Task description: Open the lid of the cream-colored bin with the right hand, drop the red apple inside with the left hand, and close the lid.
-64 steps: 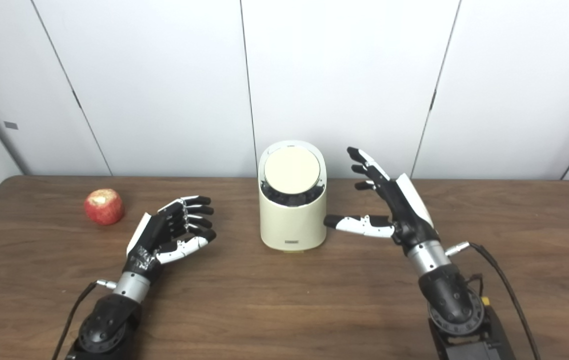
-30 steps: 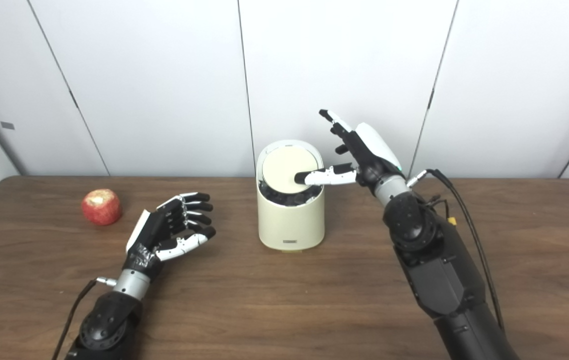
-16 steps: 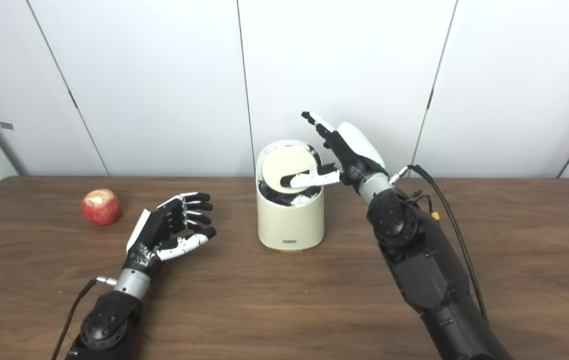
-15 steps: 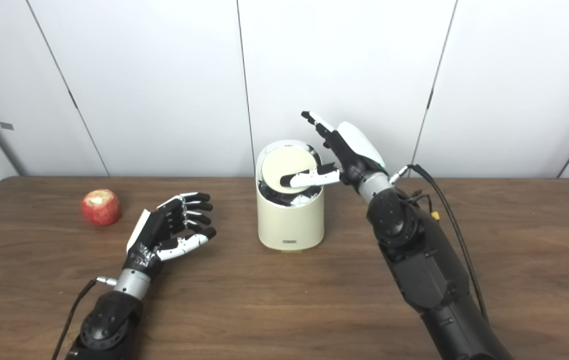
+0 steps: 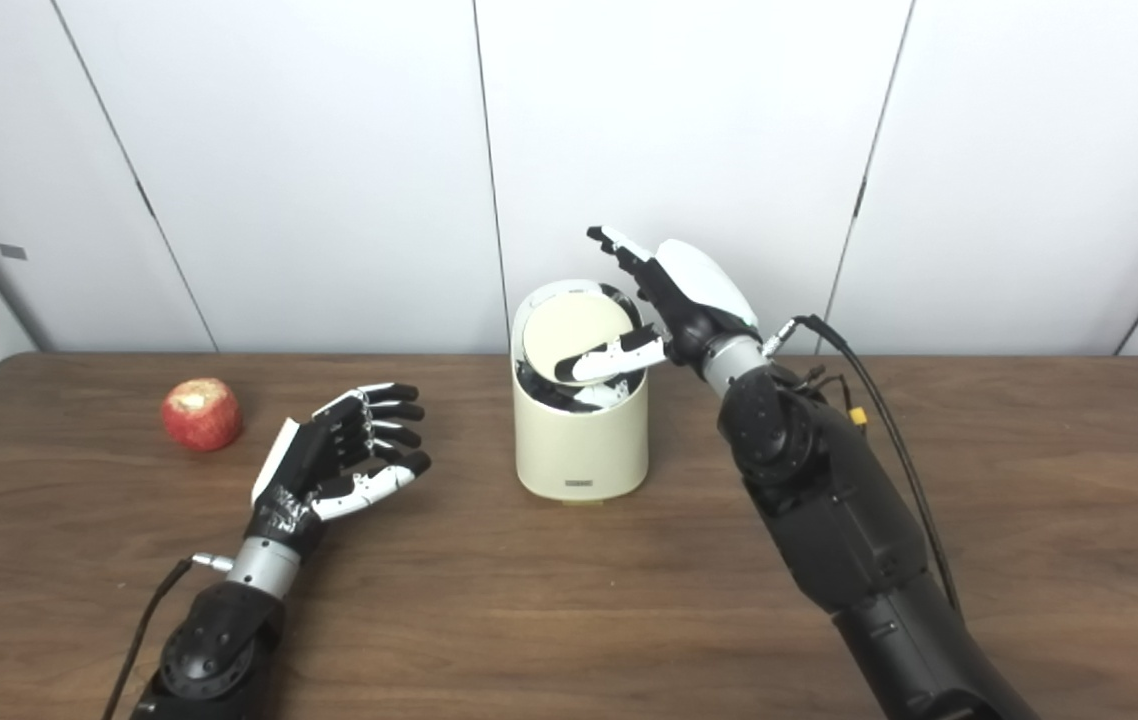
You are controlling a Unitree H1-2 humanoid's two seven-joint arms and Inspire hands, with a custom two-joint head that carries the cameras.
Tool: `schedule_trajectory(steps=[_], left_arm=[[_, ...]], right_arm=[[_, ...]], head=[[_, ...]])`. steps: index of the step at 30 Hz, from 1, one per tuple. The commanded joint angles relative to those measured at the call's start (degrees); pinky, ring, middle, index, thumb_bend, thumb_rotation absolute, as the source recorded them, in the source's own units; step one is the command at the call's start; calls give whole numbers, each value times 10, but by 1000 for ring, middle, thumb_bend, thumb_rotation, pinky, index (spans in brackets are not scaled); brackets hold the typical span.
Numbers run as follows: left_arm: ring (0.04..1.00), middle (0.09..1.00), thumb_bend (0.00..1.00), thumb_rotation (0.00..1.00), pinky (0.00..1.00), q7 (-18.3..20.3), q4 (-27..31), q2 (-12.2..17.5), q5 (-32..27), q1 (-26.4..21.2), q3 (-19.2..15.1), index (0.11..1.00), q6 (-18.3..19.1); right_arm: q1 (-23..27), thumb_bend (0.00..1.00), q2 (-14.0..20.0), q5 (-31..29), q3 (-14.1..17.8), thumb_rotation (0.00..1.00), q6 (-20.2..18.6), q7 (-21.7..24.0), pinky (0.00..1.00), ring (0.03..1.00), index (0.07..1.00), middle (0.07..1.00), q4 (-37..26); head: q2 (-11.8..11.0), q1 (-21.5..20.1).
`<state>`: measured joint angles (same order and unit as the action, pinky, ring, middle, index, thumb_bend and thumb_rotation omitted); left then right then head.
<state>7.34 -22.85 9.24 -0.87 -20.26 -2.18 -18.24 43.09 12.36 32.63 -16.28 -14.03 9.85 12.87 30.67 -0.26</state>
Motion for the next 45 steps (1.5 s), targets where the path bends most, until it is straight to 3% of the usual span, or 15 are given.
schedule_trajectory(steps=[1, 8, 16, 20, 26, 32, 36, 42, 45], left_arm=[[603, 689, 644, 99, 494, -1, 8, -5, -9, 3, 1, 735, -6], [607, 690, 659, 124, 499, 1, 13, -1, -11, 5, 0, 736, -2], [604, 688, 657, 122, 499, -2, 20, 0, -9, 8, 1, 728, 3], [603, 689, 659, 133, 500, -3, 24, 0, -7, 9, 2, 728, 6], [604, 689, 665, 142, 491, -4, 30, -2, -7, 10, 3, 728, 11], [606, 689, 666, 148, 492, -2, 26, 1, -8, 9, 2, 731, 6], [611, 688, 662, 140, 500, -1, 28, 1, -11, 10, 1, 732, 11], [608, 688, 656, 133, 496, -2, 31, 1, -7, 10, 2, 731, 14], [610, 687, 655, 132, 498, -2, 32, 2, -7, 9, 2, 733, 15]], right_arm=[[27, 812, 11, 7, 4, 332, -6, 1, 782, 912, 933, 932, -16], [19, 797, 19, 12, 2, 327, -16, 5, 726, 897, 934, 934, -18], [11, 779, 27, 11, 3, 321, -22, 10, 744, 914, 936, 941, -19], [11, 763, 30, 21, -7, 268, -42, 22, 732, 909, 932, 940, -24], [12, 764, 43, 52, -45, 110, -77, 55, 687, 877, 900, 918, -35], [10, 756, 47, 48, -56, 116, -100, 86, 715, 895, 909, 932, -44], [6, 743, 44, 40, -45, 128, -92, 71, 712, 898, 901, 929, -56], [-6, 719, 29, -10, 2, 169, -66, 43, 753, 888, 891, 921, -85], [-10, 690, 25, -35, 28, 217, -56, 35, 698, 841, 888, 901, -107]], head=[[2, 1], [3, 0], [6, -1], [9, -1], [10, 2], [9, 2], [9, 2], [9, 3], [9, 3]])
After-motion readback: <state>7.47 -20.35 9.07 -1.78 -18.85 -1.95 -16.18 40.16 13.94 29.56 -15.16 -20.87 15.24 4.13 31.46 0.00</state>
